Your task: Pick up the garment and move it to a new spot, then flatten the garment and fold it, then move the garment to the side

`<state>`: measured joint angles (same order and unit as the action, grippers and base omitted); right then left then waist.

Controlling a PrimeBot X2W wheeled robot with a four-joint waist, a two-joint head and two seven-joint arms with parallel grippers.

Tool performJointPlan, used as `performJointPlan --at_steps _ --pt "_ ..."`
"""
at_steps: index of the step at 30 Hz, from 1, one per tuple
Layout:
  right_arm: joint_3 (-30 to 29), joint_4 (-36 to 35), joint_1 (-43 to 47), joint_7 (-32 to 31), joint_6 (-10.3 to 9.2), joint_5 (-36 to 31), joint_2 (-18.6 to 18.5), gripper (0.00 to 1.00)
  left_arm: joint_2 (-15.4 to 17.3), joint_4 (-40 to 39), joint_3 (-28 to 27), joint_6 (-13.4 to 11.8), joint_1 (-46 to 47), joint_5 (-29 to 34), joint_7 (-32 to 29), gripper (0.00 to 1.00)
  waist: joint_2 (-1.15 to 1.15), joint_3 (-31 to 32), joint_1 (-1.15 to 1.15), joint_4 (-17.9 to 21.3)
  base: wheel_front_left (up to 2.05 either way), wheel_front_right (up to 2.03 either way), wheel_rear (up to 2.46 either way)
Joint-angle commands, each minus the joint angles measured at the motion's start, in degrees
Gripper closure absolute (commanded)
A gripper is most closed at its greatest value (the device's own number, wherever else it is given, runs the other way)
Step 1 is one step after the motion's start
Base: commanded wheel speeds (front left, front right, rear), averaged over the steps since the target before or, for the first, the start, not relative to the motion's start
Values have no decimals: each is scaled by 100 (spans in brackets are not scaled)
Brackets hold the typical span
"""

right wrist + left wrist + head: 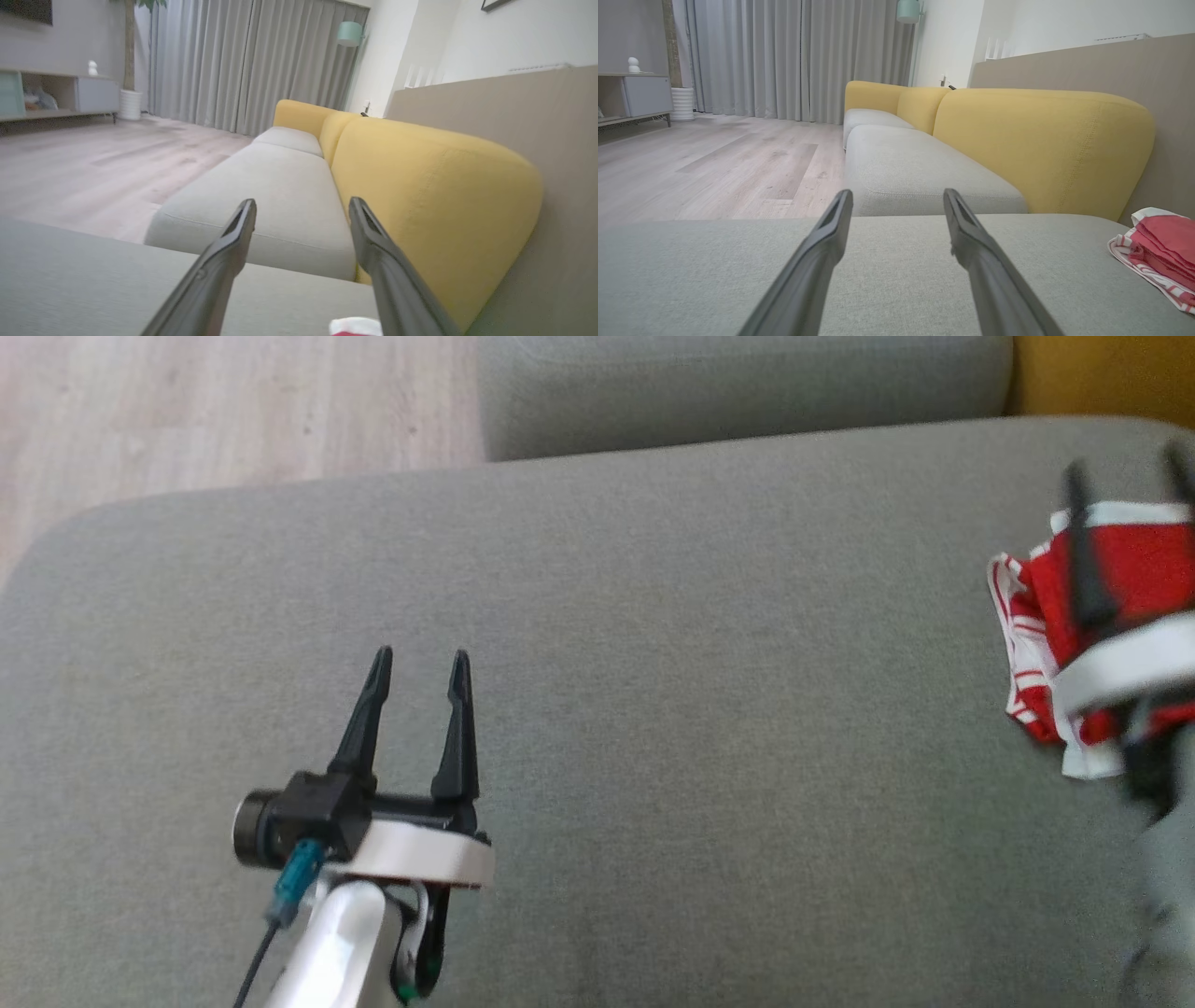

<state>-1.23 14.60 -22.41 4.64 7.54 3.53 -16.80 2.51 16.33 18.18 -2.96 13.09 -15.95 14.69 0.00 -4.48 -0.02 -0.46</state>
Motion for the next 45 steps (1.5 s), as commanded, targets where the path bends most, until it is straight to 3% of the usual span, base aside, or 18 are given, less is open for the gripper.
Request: performJointPlan --at_steps 1,6,12,23,29,35,38,45 --pt "40 -270 108 177 -5 57 179 0 37 -211 -239 4 60 69 30 0 0 90 2 -80 0 0 0" --pt "1 -264 789 751 -5 223 939 0 37 -244 -307 13 -209 144 30 0 0 175 2 -153 0 0 0" --pt "103 -138 1441 1006 -5 196 1296 0 37 -382 -381 10 -428 202 31 0 0 202 2 -220 0 0 0" --pt "375 -268 1753 1034 -5 229 1390 0 37 -423 -430 -86 -529 178 31 0 0 207 2 -171 0 0 0" --pt "402 -303 1749 1035 -5 306 1391 0 37 -243 -444 -154 -467 -136 31 0 0 196 2 -169 0 0 0" --pt "412 -322 1764 1035 -5 313 1392 0 37 -217 -458 -145 -405 -229 31 0 0 159 2 -175 0 0 0" --pt "404 -321 1759 1035 -5 354 1392 0 37 -204 -443 4 -394 -405 31 0 0 151 2 -164 0 0 0" --pt "415 -317 1722 1035 -5 424 1392 0 37 -233 -541 -57 -403 -549 31 0 0 132 2 -127 0 0 0"
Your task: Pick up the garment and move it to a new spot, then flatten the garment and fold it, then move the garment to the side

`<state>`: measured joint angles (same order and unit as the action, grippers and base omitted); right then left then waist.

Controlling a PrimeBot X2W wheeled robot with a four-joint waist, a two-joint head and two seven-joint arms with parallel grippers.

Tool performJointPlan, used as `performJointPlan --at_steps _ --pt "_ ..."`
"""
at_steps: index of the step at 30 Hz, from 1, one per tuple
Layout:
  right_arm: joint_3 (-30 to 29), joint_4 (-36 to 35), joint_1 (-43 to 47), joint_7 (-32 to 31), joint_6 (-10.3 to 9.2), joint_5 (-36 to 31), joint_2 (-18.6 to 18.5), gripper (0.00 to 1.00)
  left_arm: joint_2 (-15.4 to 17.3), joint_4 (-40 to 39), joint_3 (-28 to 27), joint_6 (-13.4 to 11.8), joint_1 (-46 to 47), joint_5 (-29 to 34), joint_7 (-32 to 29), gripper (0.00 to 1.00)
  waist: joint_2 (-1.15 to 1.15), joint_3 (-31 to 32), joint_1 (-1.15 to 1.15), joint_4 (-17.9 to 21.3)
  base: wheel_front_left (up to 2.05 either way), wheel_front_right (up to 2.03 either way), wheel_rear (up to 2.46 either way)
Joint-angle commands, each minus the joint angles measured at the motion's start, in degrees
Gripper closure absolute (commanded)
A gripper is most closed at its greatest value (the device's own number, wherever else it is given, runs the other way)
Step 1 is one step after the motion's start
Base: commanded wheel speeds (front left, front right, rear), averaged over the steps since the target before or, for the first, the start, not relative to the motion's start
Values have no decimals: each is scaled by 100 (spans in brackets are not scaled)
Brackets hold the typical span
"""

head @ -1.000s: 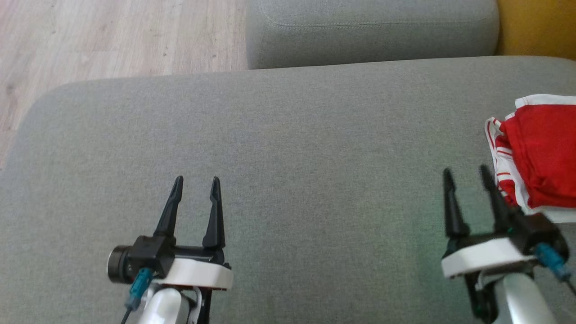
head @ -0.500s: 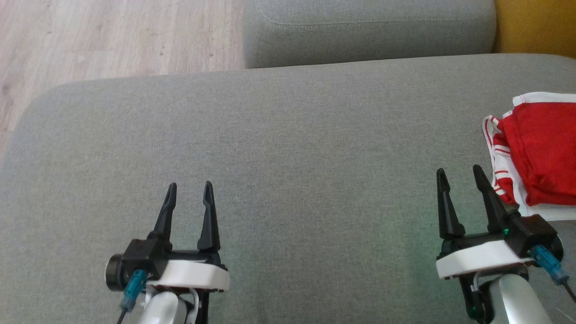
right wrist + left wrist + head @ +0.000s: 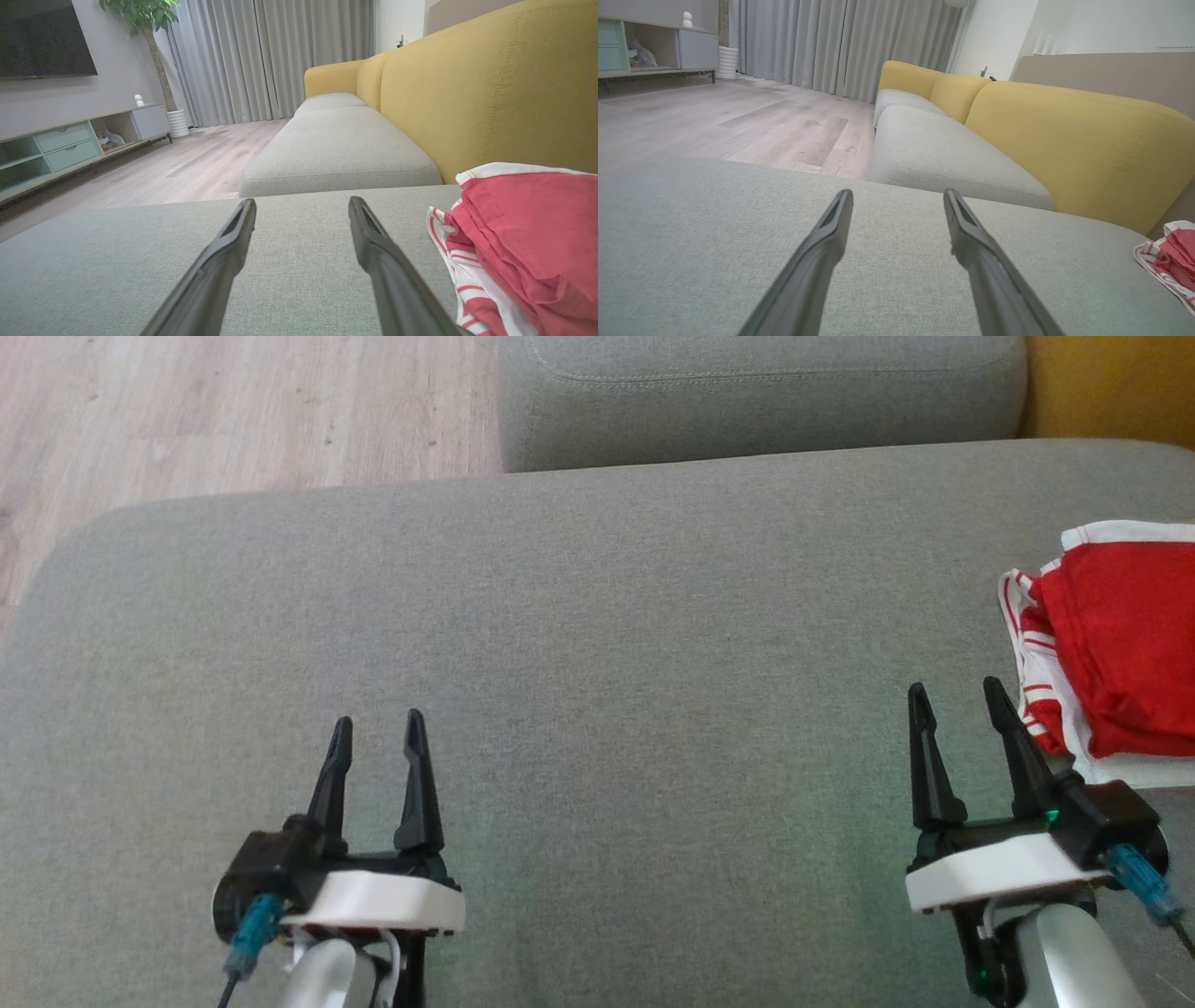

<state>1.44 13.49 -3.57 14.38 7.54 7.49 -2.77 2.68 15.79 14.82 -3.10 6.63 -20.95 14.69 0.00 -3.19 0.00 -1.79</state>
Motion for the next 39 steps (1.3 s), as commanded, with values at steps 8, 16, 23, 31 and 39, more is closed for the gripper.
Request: performJointPlan --at_steps 8,16,23,31,39 --pt "36 31 5 -2 0 -101 2 100 0 86 -73 -41 -12 -219 -1 100 0 0 0 53 0 0 0" --pt "28 263 120 -77 0 285 -10 100 4 309 -124 6 -145 -521 -85 100 0 13 0 60 0 0 0" --pt "8 256 93 -174 -1 791 -34 100 13 286 -233 68 -137 -916 -197 100 0 30 0 67 0 0 0" --pt "-15 244 71 -271 -1 1291 -52 100 20 257 -343 130 -132 -1309 -310 100 0 47 0 74 0 0 0" --pt "-50 226 45 -400 -1 1927 -71 100 27 220 -485 209 -125 -1810 -456 100 0 68 0 83 0 0 0"
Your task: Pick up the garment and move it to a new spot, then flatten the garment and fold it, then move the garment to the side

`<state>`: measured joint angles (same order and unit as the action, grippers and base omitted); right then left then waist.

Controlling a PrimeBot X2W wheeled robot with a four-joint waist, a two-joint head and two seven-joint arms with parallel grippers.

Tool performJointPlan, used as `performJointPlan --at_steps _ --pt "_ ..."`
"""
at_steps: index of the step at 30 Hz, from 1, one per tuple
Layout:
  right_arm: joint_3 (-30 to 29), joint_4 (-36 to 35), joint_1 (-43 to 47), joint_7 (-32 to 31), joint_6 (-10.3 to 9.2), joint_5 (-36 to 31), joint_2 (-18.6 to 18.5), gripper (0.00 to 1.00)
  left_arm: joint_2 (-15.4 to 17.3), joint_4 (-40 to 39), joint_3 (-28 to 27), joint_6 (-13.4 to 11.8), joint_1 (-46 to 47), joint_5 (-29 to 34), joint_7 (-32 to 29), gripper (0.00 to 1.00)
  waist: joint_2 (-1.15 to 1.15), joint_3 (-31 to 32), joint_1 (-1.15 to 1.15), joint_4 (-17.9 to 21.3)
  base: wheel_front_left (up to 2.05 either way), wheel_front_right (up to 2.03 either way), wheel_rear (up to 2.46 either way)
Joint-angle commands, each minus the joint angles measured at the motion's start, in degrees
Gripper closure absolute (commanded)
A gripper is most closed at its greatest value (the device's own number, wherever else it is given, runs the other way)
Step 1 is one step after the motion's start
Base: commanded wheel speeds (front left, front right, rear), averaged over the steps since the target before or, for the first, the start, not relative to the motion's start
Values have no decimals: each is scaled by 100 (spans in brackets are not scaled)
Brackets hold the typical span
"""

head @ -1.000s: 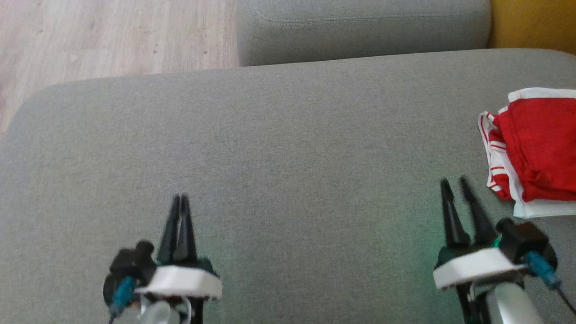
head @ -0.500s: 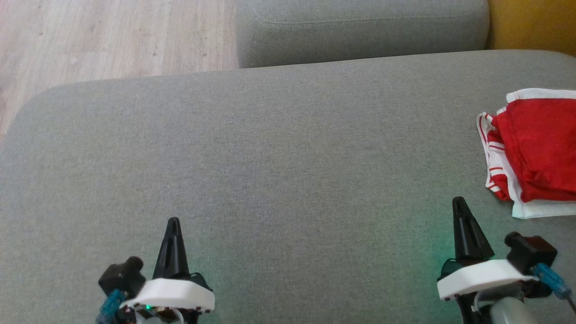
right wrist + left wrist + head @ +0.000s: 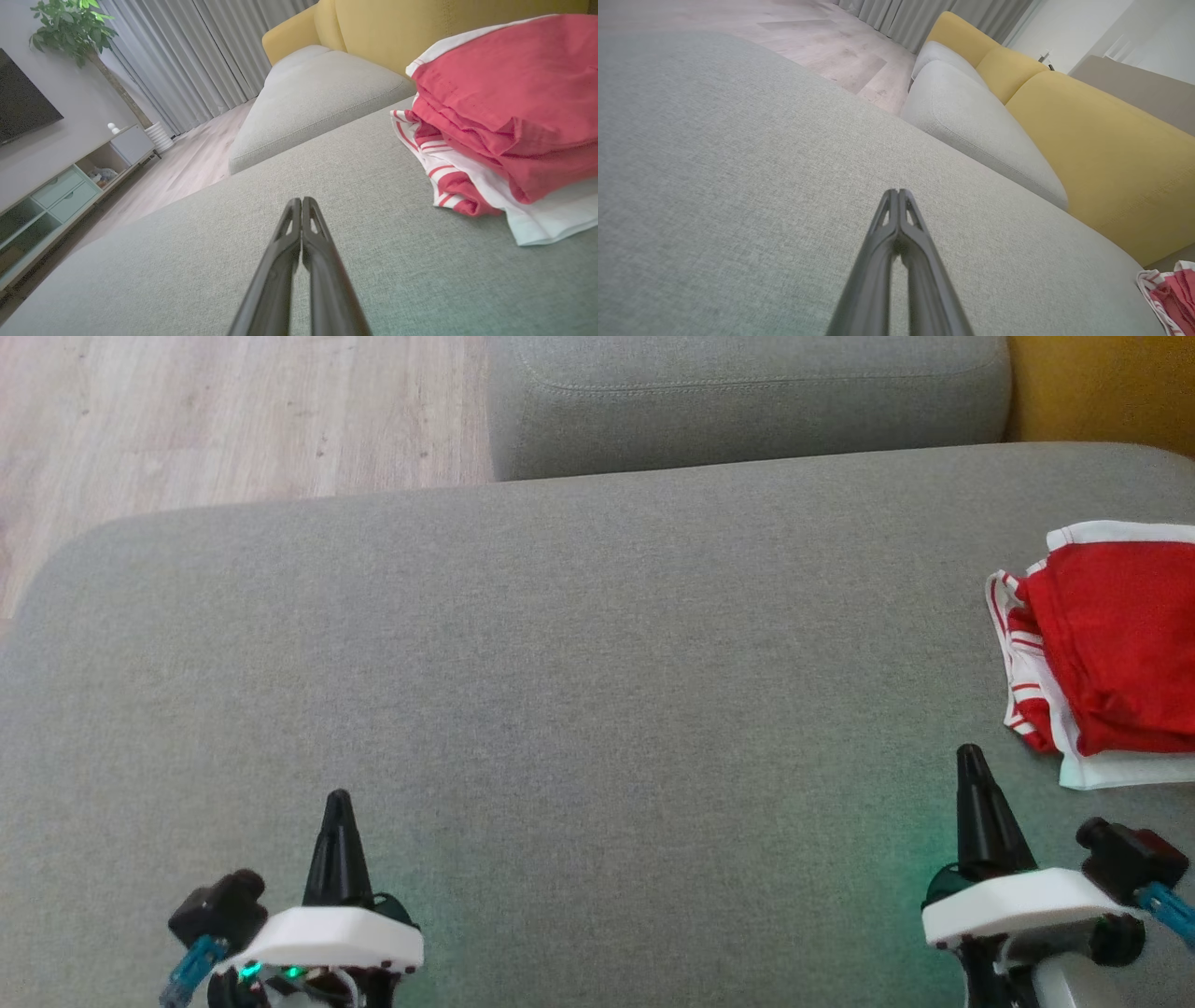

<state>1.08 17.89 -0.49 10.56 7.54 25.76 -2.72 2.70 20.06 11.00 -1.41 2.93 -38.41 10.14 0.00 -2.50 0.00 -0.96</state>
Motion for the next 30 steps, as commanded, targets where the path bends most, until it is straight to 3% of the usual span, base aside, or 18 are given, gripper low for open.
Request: performJointPlan --at_steps 1,30 --pt "-18 -216 -266 -33 -1 170 -78 100 25 -211 -120 48 246 -119 -16 100 0 2 0 1 0 0 0" --pt "-165 -273 -351 -478 -3 2194 -115 100 39 -330 -593 303 268 -1728 -498 100 0 72 0 30 0 0 0"
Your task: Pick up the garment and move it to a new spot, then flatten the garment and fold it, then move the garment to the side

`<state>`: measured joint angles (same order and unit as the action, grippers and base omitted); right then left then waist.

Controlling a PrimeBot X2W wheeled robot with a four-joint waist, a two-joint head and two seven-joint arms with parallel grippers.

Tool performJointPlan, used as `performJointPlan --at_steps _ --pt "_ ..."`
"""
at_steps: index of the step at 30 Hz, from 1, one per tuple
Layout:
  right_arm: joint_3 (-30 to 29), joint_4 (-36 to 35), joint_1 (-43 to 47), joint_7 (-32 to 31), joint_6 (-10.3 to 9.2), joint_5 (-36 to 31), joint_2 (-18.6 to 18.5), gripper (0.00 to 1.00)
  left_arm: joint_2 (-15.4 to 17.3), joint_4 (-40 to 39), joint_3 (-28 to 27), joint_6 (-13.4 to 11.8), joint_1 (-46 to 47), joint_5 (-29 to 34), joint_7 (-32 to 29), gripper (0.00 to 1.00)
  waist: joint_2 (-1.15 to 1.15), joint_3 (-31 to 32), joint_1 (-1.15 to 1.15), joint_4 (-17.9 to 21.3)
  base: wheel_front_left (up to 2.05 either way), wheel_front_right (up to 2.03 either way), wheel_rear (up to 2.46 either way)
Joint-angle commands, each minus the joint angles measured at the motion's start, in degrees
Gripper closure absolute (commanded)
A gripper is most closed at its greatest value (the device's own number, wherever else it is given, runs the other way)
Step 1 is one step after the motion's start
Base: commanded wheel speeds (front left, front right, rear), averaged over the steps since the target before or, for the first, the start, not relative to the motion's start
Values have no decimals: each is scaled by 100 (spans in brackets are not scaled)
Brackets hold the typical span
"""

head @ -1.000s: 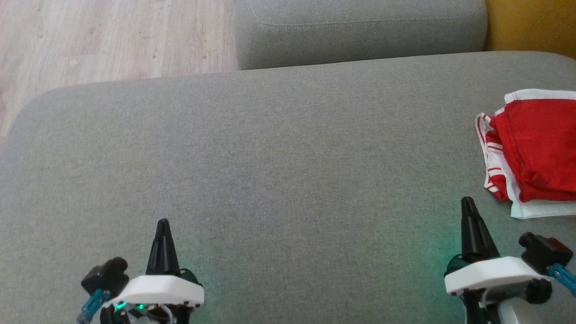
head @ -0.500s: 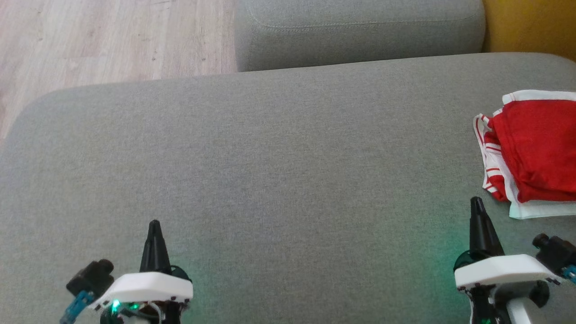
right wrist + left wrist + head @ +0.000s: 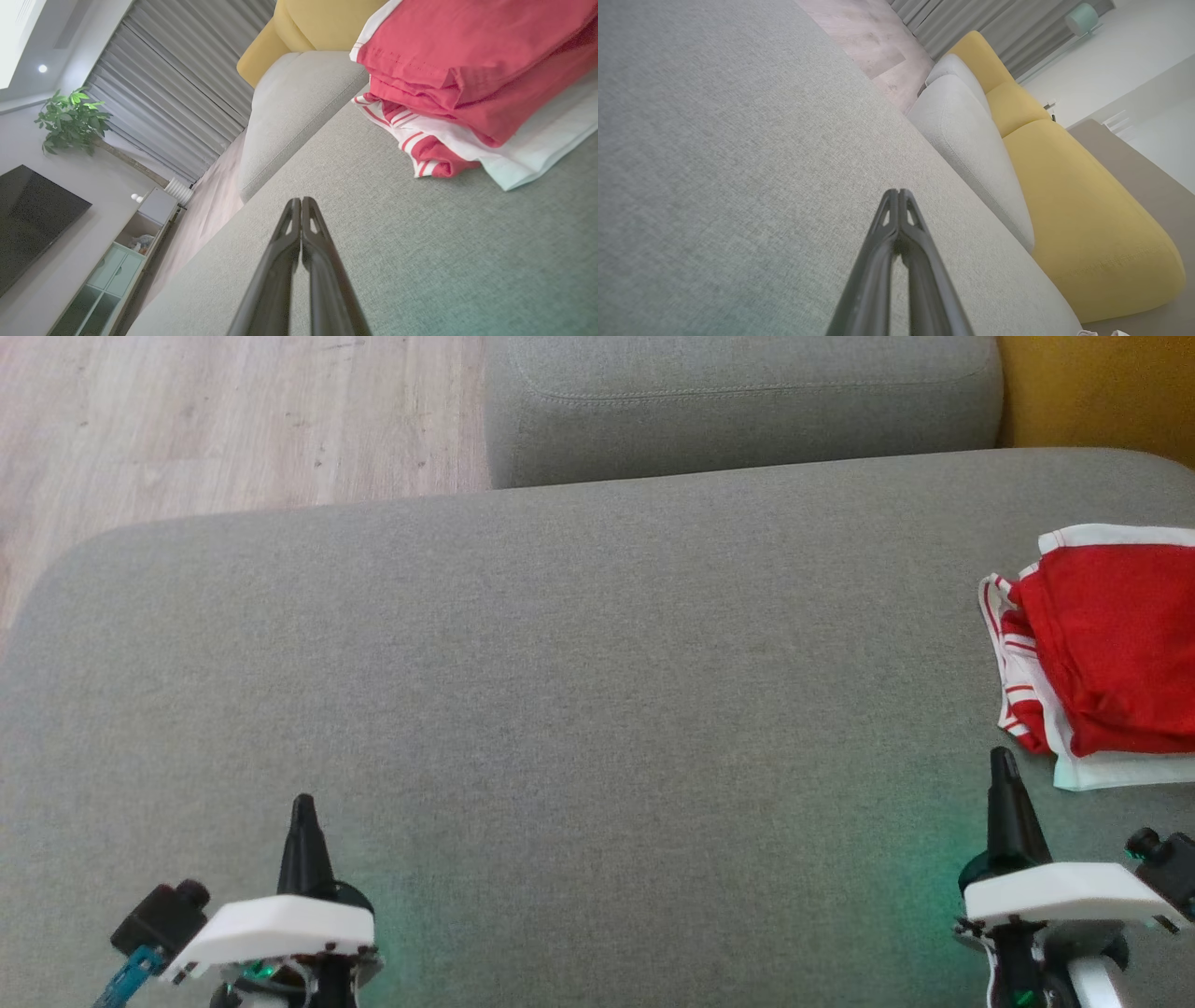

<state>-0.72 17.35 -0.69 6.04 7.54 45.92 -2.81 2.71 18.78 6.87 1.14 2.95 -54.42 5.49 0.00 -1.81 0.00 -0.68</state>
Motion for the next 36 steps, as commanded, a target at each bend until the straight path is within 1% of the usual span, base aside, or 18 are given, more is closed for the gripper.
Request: performJointPlan --at_steps 1,2,36 --pt "9 -221 -334 -41 -3 247 -107 100 38 -206 -197 57 267 -183 -50 100 0 5 0 2 0 0 0" --pt "9 -221 -334 -41 -3 247 -107 100 38 -206 -197 57 267 -183 -50 100 0 5 0 2 0 0 0" --pt "-209 -283 -437 -598 -4 2583 -118 100 43 -345 -767 356 295 -2057 -627 100 0 87 0 36 0 0 0"
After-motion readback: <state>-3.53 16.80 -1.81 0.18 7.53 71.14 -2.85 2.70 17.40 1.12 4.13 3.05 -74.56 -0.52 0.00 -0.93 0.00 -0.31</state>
